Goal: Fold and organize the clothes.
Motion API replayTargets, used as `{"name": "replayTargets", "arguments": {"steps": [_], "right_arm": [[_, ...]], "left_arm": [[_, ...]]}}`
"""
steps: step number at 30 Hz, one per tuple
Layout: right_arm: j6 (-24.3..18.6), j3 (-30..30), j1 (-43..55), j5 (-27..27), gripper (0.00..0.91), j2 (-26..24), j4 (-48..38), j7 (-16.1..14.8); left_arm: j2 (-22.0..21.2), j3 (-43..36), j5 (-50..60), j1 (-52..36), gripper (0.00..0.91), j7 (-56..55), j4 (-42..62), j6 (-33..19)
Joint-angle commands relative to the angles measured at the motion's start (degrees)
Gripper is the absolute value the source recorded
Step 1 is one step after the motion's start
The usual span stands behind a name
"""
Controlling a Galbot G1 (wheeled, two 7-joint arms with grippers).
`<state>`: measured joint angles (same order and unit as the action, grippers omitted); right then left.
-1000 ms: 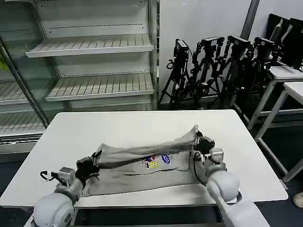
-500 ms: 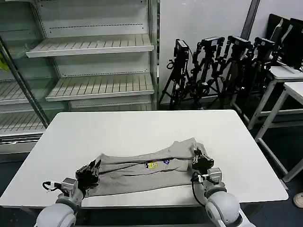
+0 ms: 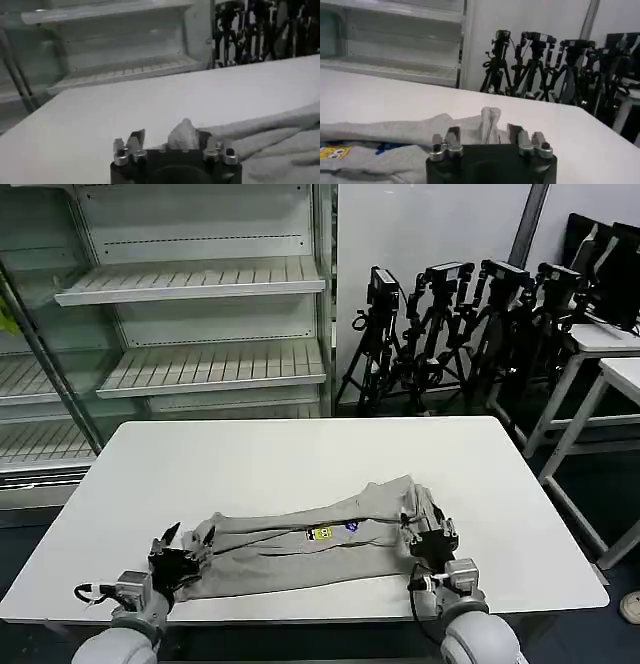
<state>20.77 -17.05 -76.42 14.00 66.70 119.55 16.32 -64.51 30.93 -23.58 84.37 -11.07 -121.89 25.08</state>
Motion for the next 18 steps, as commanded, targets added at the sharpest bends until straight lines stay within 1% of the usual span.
{"name": "replayTargets", "arguments": {"steps": [1,4,7,12,18], "right_arm": [[-0.2,-1.2,-5.1,-0.5,0.907,0.2,3.6,0.0],[-0.2,-1.7,-5.9,-0.5,0.907,0.4,4.1,0.0],[-0.2,-2.0,-6.3,-0.5,0.907,0.5,4.2,0.0],[-0.3,-2.3,-7.4,-0.6,0.907,0.6,4.7,0.0],[-0.3,-3.0,-8.3,-0.6,0.907,0.8,5.3,0.0]], "left_arm": [[-7.8,1.9,-4.7,3.0,0.907,-2.7,-4.7,0.0],[-9.6,0.6,-9.3,2.6,0.907,-3.8,-3.7,0.2],[-11.3,-0.7,-9.7,1.7,0.907,-4.3,-2.1,0.1],[-12.7,-2.1,-9.7,-0.5,0.907,-4.7,1.9,-0.3],[-13.5,-2.9,-10.8,-1.2,0.907,-3.7,5.2,-0.7]]}}
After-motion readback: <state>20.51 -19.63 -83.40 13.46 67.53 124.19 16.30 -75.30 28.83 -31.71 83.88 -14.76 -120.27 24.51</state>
